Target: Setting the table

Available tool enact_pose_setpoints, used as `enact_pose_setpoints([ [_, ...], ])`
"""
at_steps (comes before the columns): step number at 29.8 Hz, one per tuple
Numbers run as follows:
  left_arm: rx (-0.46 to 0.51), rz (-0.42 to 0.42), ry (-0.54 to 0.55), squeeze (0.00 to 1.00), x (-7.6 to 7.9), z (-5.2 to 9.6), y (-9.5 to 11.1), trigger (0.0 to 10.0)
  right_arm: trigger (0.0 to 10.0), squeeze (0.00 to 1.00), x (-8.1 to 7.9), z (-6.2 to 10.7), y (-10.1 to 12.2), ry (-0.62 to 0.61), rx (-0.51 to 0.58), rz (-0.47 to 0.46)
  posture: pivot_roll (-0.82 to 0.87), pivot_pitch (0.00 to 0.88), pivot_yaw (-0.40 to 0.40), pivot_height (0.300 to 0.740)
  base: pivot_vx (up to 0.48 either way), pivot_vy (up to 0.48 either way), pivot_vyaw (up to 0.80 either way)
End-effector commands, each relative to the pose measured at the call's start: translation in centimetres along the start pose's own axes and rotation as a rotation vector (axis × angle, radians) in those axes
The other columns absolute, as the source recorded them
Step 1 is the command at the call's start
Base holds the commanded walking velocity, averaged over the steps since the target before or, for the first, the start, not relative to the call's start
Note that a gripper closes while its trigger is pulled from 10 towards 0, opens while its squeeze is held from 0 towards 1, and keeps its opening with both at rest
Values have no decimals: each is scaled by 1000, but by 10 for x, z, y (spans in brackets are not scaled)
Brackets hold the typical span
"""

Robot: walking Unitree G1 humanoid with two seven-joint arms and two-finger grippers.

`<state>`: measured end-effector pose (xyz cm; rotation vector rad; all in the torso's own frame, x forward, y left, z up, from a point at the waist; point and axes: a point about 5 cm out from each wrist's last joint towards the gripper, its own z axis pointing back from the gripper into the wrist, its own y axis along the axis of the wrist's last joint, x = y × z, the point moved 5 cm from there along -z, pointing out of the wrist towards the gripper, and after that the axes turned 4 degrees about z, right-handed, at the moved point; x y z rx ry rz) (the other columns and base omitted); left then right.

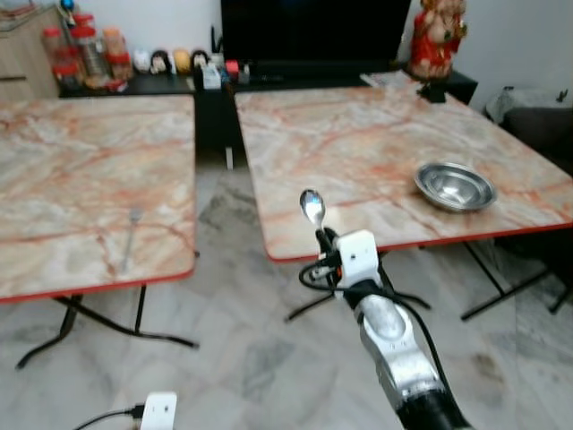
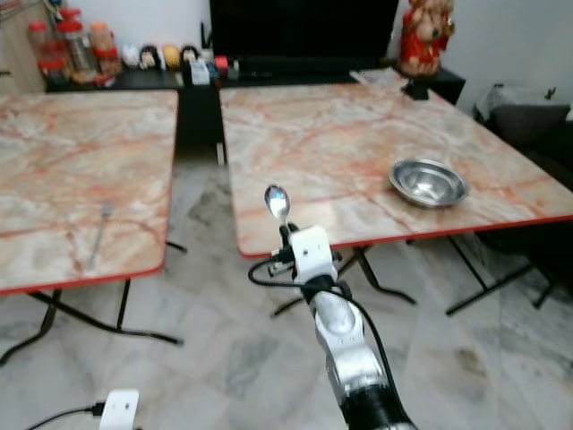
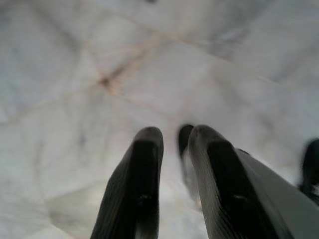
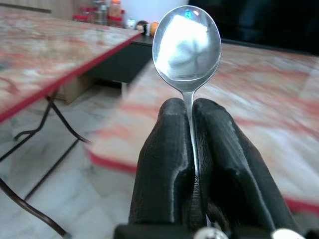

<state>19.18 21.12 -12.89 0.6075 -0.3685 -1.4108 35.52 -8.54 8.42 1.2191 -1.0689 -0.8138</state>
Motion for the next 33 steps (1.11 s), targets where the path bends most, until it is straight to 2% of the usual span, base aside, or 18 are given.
enact_pose_setpoints([
  [1,-7,-1,-15,0,6,0,-2,10000,10000,0,7,6,-17,-14,-53,6,-34,0,-9,732,0,-480,0],
  [2,-15,6,-13,0,6,1,-4,10000,10000,0,9,11,-33,-22,-105,4,-33,0,-9,732,0,0,0],
  [8,-32,18,-35,0,10,1,-8,10000,10000,0,19,23,-67,-67,-233,-50,-31,0,-8,732,0,0,0],
  [12,-13,45,-23,0,7,1,-5,10000,10000,0,33,52,-120,-134,-467,-74,-28,0,-6,732,0,0,0],
  [13,-12,47,-21,0,7,1,-5,10000,10000,0,35,57,-127,-143,-498,-79,-28,0,-6,732,0,0,0],
  [14,-17,44,-20,0,7,1,-6,10000,10000,0,38,69,-141,-165,-559,-112,-27,0,-6,732,0,0,0],
  [17,-18,44,-14,0,5,1,-4,10000,10000,0,41,94,-164,-197,-676,-142,-28,0,-4,732,0,0,0],
  [22,-13,40,-11,0,5,0,-3,10000,10000,0,40,119,-184,-205,-782,-114,-29,0,-1,732,0,0,0],
  [29,-9,38,-9,0,6,0,0,10000,10000,0,32,142,-200,-182,-871,-79,-30,0,3,732,222,0,150],
  [33,-8,37,-9,0,6,0,0,10000,10000,0,30,150,-205,-217,-905,-128,-28,0,3,732,267,0,327],
])
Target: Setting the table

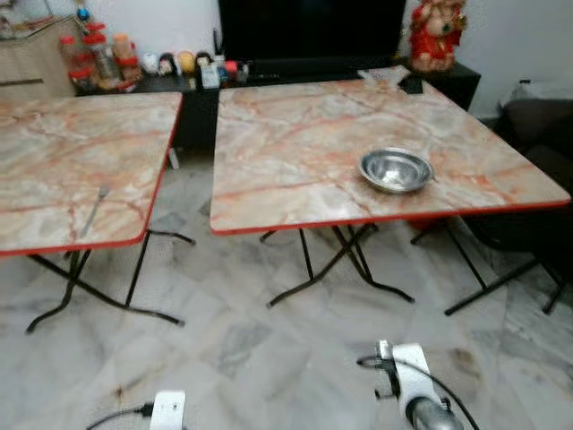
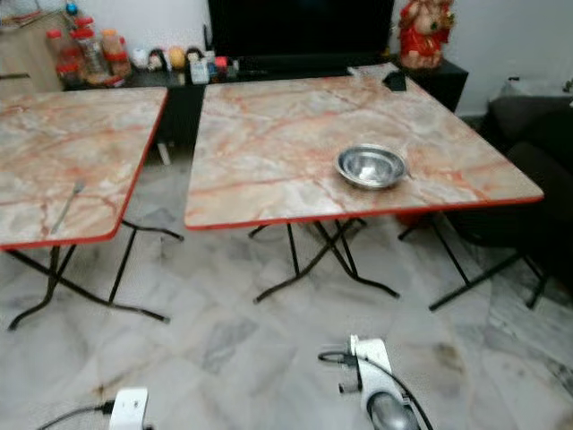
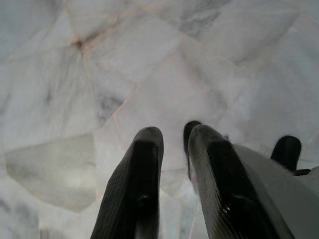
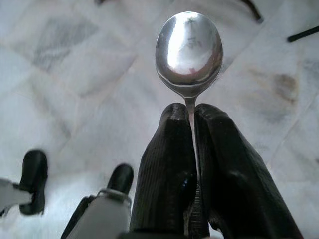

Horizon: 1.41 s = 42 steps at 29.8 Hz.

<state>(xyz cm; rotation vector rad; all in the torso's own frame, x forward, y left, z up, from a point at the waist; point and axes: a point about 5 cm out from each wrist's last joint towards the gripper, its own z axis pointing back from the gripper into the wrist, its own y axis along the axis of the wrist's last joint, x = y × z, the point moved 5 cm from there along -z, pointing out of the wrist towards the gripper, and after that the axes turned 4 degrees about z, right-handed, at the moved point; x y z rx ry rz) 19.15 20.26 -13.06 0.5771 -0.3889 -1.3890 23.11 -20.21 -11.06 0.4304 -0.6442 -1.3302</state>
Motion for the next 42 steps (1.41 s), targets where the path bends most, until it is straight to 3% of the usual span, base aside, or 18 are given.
enact_pose_setpoints([
  [1,1,6,13,0,-3,-1,2,10000,10000,0,0,-1,2,-11,-7,-30,-28,0,2,732,266,0,0],
  [7,1,3,11,0,-2,-1,3,10000,10000,0,-1,-1,-1,-9,-12,-21,-33,0,4,732,266,0,0],
  [14,1,4,9,0,-1,-1,4,10000,10000,0,-6,-1,5,17,12,52,-30,0,-1,732,268,0,179],
  [24,2,1,9,0,0,-1,5,10000,10000,0,-8,-1,2,24,-1,31,-32,0,-2,732,265,0,110],
  [42,-3,-12,6,0,1,-1,3,10000,10000,0,-10,0,2,25,16,61,-37,0,-1,732,0,0,142],
])
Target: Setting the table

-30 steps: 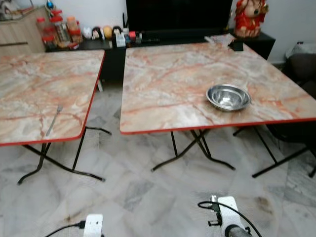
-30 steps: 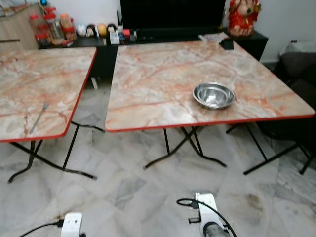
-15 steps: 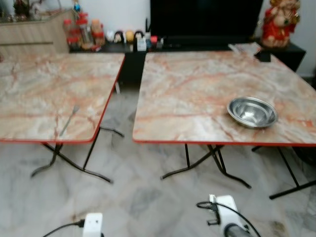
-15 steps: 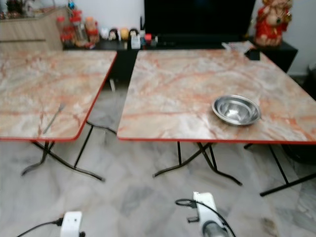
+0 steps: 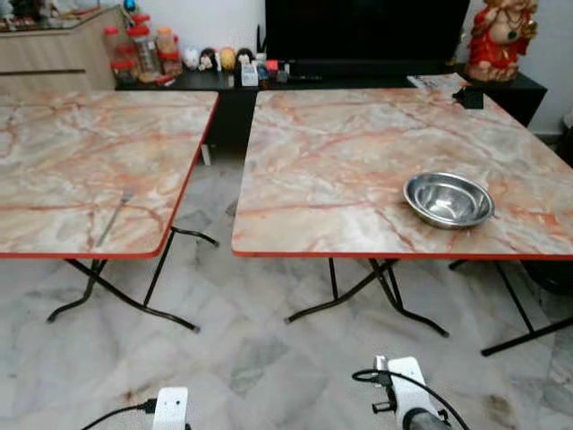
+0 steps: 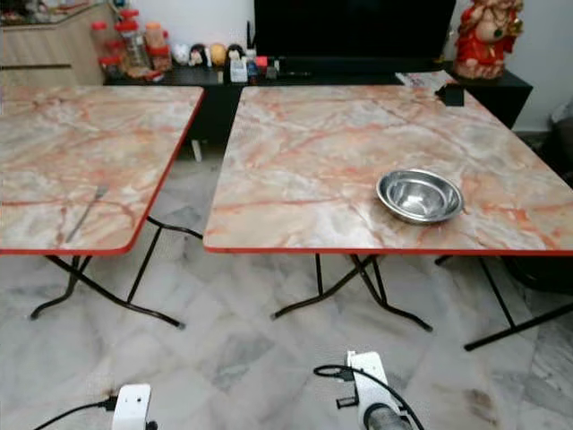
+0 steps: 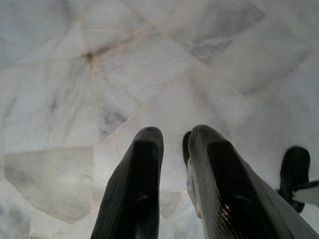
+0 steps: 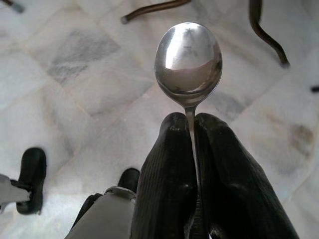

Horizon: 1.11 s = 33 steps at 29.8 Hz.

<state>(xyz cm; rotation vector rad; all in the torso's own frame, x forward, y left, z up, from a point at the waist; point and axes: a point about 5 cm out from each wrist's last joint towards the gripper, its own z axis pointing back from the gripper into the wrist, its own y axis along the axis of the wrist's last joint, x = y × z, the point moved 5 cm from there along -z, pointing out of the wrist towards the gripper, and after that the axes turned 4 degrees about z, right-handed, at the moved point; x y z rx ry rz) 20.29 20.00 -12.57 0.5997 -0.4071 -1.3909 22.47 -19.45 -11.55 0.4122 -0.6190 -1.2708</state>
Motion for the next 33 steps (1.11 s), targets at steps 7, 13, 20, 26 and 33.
enact_pose_setpoints([
  [7,-38,-22,12,0,-4,2,-10,10000,10000,0,-1,-1,4,2,13,-12,-37,0,-1,732,0,-37,129],
  [13,-40,-25,13,0,-4,2,-12,10000,10000,0,-2,0,4,1,16,0,-37,0,0,732,0,-280,372],
  [20,-43,-28,12,0,-4,2,-13,10000,10000,0,-1,0,3,-6,10,-23,-38,0,-2,732,0,-310,0],
  [26,-43,-28,10,0,-4,2,-13,10000,10000,0,-1,0,2,-8,9,-36,-40,0,0,732,0,-331,0],
  [33,-44,-29,10,0,-4,2,-13,10000,10000,0,-1,0,3,-8,12,-35,-40,0,0,732,0,-336,0],
])
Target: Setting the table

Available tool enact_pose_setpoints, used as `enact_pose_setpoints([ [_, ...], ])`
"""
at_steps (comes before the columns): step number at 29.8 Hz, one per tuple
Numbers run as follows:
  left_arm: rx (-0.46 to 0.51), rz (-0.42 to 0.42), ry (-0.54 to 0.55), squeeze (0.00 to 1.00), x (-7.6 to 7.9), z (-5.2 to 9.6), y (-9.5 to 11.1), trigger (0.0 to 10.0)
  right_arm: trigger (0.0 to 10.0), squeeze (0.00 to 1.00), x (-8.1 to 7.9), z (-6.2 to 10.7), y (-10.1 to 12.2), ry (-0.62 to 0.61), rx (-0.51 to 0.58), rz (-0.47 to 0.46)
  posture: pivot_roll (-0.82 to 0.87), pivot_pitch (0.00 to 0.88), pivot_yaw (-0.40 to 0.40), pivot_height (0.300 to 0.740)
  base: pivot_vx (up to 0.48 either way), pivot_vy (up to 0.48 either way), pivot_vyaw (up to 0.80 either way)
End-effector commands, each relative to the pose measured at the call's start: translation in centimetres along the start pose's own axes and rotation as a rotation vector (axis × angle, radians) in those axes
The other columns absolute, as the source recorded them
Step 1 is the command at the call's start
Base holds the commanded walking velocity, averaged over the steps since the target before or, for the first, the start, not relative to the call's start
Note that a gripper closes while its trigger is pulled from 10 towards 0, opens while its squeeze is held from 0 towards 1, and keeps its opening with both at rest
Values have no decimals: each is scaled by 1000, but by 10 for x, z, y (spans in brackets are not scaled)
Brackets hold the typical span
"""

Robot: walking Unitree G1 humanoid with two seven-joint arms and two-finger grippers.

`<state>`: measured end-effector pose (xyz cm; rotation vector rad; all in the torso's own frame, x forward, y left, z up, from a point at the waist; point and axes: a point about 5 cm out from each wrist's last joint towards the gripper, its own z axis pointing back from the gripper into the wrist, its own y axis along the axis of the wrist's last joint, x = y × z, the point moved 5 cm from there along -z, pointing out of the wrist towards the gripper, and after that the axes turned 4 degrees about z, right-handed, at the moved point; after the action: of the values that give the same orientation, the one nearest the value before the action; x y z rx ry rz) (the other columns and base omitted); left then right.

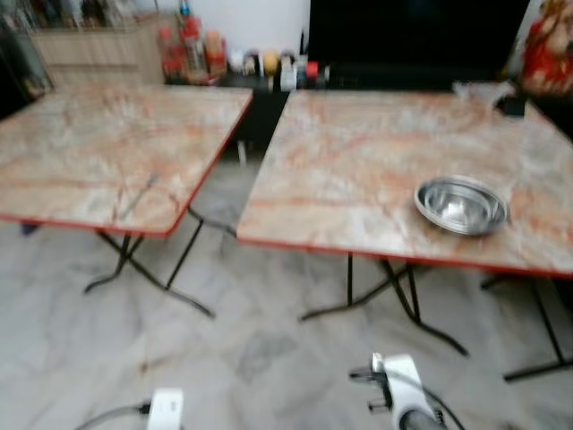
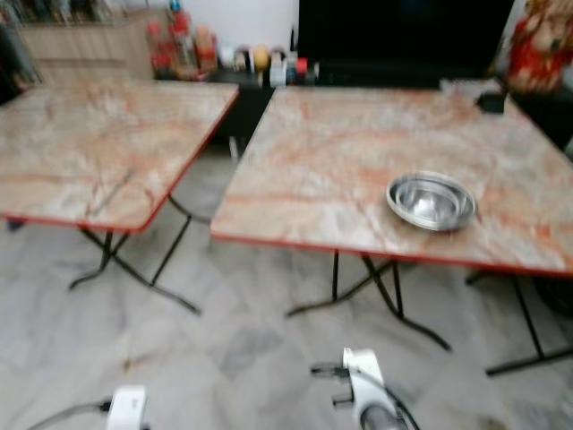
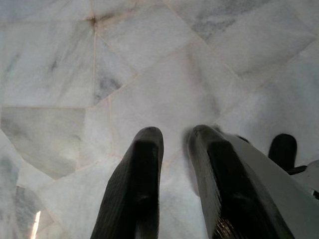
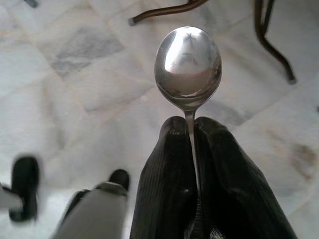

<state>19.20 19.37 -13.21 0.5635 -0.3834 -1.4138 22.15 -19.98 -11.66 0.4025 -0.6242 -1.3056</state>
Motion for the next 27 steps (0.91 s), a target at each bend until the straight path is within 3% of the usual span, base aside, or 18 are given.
enact_pose_setpoints([
  [1,-4,-15,21,0,-9,0,-1,10000,10000,0,-5,-1,7,11,22,-6,-40,0,0,732,0,-337,0],
  [27,-4,-10,28,0,-12,1,-3,10000,10000,0,-2,-1,7,-7,22,-14,-41,0,4,732,0,-339,0],
])
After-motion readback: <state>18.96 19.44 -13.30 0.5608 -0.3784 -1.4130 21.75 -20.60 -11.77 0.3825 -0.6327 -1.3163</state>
